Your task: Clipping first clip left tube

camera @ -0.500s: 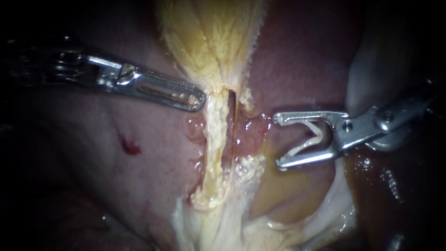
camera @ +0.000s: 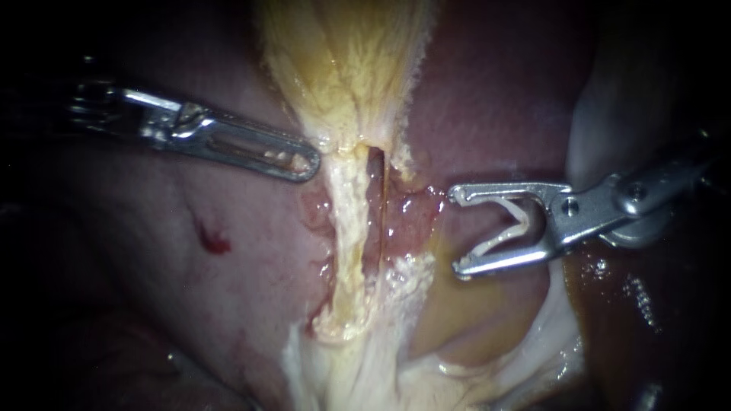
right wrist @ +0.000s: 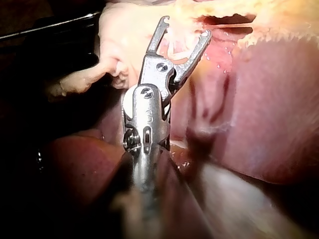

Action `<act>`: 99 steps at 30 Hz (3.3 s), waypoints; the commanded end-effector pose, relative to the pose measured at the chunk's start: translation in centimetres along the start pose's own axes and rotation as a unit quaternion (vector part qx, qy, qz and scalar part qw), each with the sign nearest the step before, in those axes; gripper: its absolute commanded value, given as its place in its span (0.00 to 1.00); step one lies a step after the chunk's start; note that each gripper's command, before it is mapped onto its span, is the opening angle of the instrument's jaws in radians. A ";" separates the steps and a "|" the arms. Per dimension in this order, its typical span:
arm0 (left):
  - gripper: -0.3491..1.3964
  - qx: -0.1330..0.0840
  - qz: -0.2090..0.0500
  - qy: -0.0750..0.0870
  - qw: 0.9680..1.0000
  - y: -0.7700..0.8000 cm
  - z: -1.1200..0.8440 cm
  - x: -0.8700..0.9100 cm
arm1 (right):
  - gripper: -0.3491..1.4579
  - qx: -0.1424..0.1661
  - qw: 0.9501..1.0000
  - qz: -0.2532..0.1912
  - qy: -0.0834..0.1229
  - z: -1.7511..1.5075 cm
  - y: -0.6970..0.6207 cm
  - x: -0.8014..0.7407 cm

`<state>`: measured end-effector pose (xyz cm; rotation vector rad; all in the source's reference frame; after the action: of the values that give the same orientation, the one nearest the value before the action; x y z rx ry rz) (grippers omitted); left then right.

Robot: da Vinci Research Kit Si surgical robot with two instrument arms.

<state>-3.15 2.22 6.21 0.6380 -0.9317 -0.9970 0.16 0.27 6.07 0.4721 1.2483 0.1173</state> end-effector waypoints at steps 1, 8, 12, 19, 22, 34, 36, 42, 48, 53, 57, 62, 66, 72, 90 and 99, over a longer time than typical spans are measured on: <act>0.00 -0.002 -0.002 -0.001 1.000 -0.01 -0.08 -0.04 | 0.47 0.000 1.000 0.000 0.000 0.00 0.00 0.00; 0.00 -0.006 -0.013 -0.023 1.000 -0.08 -0.61 -0.25 | 0.47 0.000 1.000 0.000 0.000 0.00 0.00 0.00; 0.00 -0.006 -0.014 -0.024 1.000 -0.13 -0.62 -0.26 | 0.47 0.001 1.000 0.000 0.000 0.00 0.00 0.00; 0.00 -0.008 -0.015 -0.026 1.000 -0.18 -0.60 -0.25 | 0.47 0.002 1.000 0.000 0.000 0.04 0.01 0.02; 0.00 -0.010 -0.015 -0.027 0.999 -0.20 -0.59 -0.25 | 0.47 0.005 1.000 0.000 0.001 0.13 0.00 0.04; 0.00 -0.006 -0.015 -0.025 1.000 -0.25 -0.52 -0.23 | 0.47 0.022 0.999 0.029 0.000 0.88 -0.07 0.01; 0.00 -0.006 -0.015 -0.025 1.000 -0.25 -0.52 -0.23 | 0.47 0.023 0.999 0.039 -0.001 1.01 -0.07 -0.01; 0.00 -0.006 -0.015 -0.025 1.000 -0.26 -0.51 -0.23 | 0.47 0.025 0.997 0.067 0.000 1.26 0.00 -0.09; 0.00 -0.006 -0.015 -0.025 1.000 -0.27 -0.51 -0.23 | 0.47 0.023 0.995 0.094 -0.002 1.35 0.15 -0.29; 0.00 -0.007 -0.015 -0.025 1.000 -0.27 -0.51 -0.23 | 0.47 0.024 0.994 0.107 0.000 1.35 0.27 -0.45; 0.00 -0.005 -0.015 -0.024 1.000 -0.29 -0.51 -0.23 | 0.47 0.030 0.992 0.121 0.008 1.37 0.32 -0.51; 0.00 -0.006 -0.015 -0.024 1.000 -0.31 -0.51 -0.22 | 0.47 0.044 0.991 0.128 0.014 1.43 0.35 -0.56; 0.00 -0.006 -0.015 -0.024 1.000 -0.31 -0.50 -0.23 | 0.47 0.052 0.990 0.131 0.016 1.51 0.33 -0.60; 0.00 -0.005 -0.018 -0.024 1.000 -0.33 -0.49 -0.23 | 0.47 0.062 0.989 0.134 0.029 1.67 0.35 -0.61; 0.00 -0.005 -0.019 -0.024 1.000 -0.34 -0.44 -0.25 | 0.47 0.124 0.979 0.135 0.089 2.09 0.23 -0.30; 0.00 -0.004 -0.019 -0.024 1.000 -0.35 -0.40 -0.27 | 0.47 0.125 0.979 0.133 0.088 2.16 0.22 -0.35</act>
<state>-3.00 2.33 5.65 0.6300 -0.9594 -1.0536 2.09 -0.27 6.99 0.8612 1.3758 0.2338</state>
